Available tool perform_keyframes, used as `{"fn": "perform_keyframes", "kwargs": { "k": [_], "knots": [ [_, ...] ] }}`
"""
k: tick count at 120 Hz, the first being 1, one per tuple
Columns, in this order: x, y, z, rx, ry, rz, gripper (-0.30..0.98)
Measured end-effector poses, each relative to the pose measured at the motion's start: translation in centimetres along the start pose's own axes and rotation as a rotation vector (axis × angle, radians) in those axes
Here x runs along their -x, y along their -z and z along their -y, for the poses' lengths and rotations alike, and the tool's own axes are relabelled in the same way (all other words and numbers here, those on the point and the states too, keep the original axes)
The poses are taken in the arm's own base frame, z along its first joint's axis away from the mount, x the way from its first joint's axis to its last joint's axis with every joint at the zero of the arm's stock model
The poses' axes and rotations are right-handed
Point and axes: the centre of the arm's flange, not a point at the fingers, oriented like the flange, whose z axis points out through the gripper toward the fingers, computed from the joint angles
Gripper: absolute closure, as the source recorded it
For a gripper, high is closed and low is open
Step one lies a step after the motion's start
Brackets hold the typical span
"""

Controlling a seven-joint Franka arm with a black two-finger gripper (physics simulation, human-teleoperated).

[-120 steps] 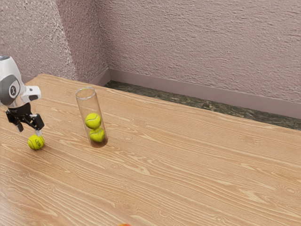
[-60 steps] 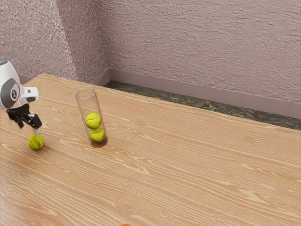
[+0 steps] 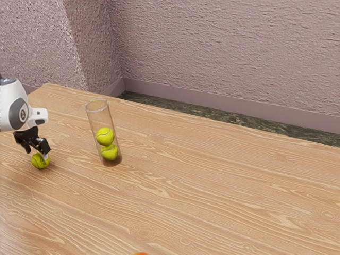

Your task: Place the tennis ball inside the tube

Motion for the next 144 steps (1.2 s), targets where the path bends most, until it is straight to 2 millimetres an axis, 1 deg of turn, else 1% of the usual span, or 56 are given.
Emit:
{"fn": "perform_keyframes", "kwargs": {
  "k": [16,36,46,73,95,112,132,140,144],
  "knots": [
    [0.0,-1.3,-0.2,0.008,-0.009,0.015,0.0],
    [-0.3,-2.5,-0.4,0.011,-0.025,0.026,0.0],
    [-0.3,-2.9,-0.5,0.014,-0.03,0.031,0.03],
    [-0.3,-3.1,-0.5,0.015,-0.04,0.031,0.18],
    [-0.2,-3.0,-0.3,0.015,-0.038,0.029,0.23],
    [-0.2,-2.9,-0.4,0.014,-0.04,0.027,0.25],
    [-0.4,-1.8,-0.4,0.01,-0.038,0.014,0.28],
    [-0.4,-0.3,-0.6,0.005,-0.038,-0.001,0.3],
    [-0.5,1.1,-0.6,0.0,-0.036,-0.012,0.3]
  ]
}}
